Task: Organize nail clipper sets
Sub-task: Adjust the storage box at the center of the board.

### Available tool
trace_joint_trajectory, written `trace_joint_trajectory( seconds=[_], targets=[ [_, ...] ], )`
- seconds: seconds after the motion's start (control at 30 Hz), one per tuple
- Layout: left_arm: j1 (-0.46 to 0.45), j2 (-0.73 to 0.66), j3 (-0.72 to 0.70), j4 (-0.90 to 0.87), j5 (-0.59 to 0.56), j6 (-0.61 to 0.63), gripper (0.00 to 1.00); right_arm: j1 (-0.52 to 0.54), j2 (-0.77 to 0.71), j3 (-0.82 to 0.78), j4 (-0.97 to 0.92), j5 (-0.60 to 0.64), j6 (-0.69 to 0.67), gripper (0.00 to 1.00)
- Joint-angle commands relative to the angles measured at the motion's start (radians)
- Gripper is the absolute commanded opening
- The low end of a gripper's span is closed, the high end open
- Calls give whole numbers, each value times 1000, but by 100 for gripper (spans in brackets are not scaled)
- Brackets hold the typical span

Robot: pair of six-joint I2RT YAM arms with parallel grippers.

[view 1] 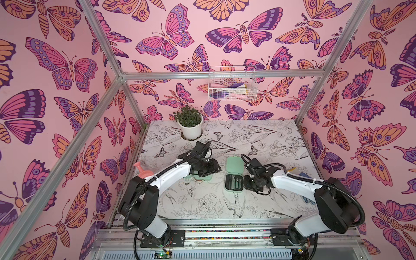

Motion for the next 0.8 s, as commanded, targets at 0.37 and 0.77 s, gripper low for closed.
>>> trace_joint_trajectory(
  seconds=[0.37,0.77],
  targets=[
    [9,-14,-1,-20,-5,25,56,13,3,49,-24,29,2,25],
    [9,-21,-8,-19,-2,29,55,36,86,72,-12,37,7,19]
  ],
)
